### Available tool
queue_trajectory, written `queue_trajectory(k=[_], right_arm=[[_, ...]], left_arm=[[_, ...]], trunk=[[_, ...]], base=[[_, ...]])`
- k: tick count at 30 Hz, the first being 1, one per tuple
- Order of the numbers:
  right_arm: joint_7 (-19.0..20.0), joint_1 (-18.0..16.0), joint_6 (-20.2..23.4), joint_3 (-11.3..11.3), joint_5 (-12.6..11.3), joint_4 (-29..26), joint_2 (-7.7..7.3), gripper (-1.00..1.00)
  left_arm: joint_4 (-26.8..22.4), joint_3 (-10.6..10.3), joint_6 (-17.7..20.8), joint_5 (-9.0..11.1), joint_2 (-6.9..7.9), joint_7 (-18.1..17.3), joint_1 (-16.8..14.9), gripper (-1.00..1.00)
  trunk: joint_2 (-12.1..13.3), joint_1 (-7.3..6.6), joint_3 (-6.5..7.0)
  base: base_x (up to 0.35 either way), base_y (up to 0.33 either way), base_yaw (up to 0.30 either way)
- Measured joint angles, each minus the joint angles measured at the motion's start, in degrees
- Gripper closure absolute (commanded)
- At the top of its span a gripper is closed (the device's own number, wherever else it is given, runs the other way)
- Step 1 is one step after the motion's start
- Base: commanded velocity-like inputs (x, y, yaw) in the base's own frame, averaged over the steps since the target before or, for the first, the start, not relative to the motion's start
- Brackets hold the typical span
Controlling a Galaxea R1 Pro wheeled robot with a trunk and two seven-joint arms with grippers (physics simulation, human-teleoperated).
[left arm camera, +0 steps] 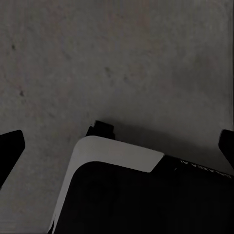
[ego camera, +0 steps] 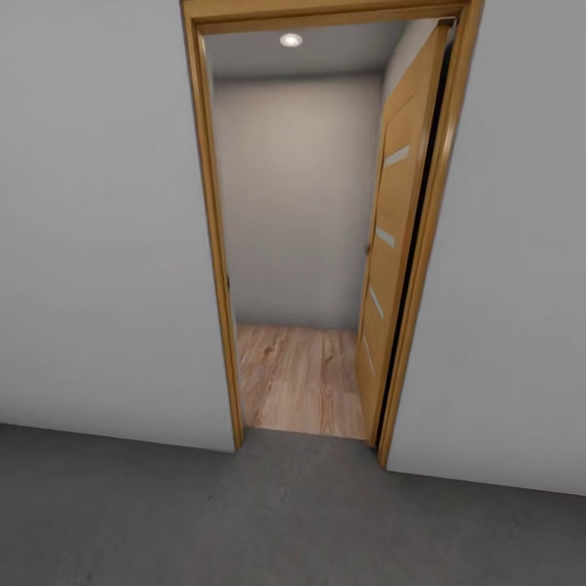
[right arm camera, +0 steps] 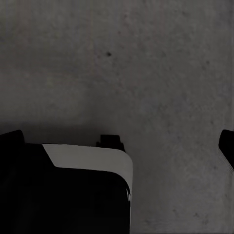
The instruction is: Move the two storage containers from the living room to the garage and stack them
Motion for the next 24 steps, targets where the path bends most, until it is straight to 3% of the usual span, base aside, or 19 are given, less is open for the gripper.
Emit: queue_trajectory(k=[24], right_arm=[[-0.03, 0.00, -0.26, -0.06, -0.05, 0.00, -0.09, -1.00]], left_arm=[[0.02, 0.00, 0.01, 0.00, 0.00, 0.01, 0.00, -1.00]], trunk=[[0.00, 0.00, 0.00]], base=[[0.323, 0.000, 0.000]])
